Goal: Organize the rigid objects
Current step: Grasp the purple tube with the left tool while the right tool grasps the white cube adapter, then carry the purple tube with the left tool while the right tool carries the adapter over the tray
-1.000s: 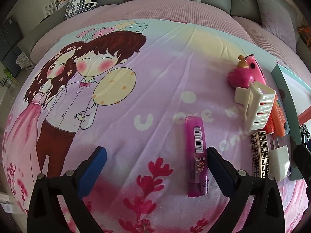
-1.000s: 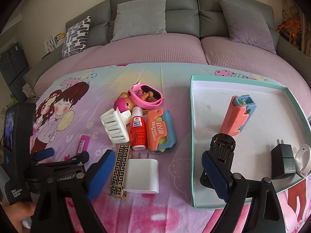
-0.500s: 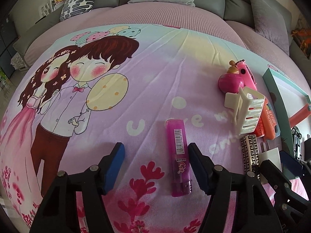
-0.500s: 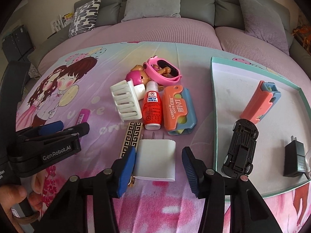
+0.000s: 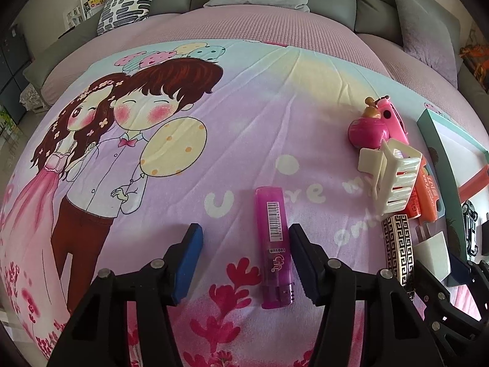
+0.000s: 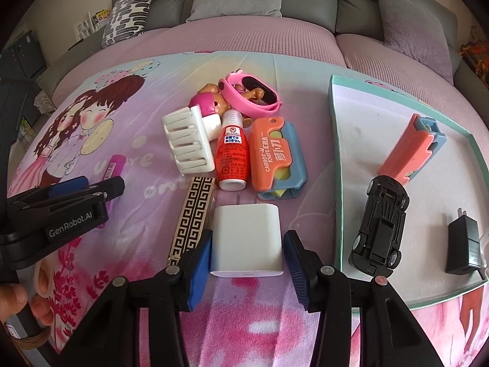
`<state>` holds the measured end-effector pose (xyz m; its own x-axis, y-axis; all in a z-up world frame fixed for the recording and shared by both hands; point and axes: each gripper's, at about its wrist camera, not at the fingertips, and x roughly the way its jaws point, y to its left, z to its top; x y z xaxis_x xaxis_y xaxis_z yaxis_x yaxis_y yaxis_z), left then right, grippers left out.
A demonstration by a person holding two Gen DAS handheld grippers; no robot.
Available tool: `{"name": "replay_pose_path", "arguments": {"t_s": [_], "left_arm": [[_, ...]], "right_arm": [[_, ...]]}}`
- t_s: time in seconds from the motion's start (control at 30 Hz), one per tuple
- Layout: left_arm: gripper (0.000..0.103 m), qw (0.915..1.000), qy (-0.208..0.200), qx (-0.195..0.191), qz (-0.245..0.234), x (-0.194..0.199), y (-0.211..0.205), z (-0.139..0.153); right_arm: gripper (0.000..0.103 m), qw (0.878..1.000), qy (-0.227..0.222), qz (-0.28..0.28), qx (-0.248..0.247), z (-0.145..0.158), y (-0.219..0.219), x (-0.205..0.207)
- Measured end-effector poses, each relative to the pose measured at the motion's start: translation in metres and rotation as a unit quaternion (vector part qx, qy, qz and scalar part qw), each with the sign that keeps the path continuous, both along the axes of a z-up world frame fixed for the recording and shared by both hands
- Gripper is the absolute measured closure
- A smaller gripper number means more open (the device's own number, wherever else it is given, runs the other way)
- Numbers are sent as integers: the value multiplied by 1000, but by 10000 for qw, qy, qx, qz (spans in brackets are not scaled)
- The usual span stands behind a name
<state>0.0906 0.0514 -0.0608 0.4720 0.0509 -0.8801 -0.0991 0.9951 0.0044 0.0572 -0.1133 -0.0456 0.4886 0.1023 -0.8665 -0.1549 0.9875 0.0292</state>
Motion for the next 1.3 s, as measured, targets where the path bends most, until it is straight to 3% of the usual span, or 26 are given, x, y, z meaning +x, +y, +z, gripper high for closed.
{"name": "replay_pose_path", "arguments": {"t_s": [0.33, 0.67, 0.93, 1.3], "left_arm": [[46, 9999, -27, 140, -90, 0, -5, 0], [82, 9989, -48, 43, -472, -2, -18, 4], [83, 9978, -154, -350, -537, -4, -14, 20], [83, 9920, -977, -541, -589, -22, -12, 80]], "right_arm": [[58, 10000, -9, -19, 16, -1, 1, 1], [58, 9998, -44, -67, 183, 3, -2, -1], [58, 9988, -322, -166, 318, 18, -8, -5], [58, 9923, -986, -575, 489, 53, -31, -15]]}}
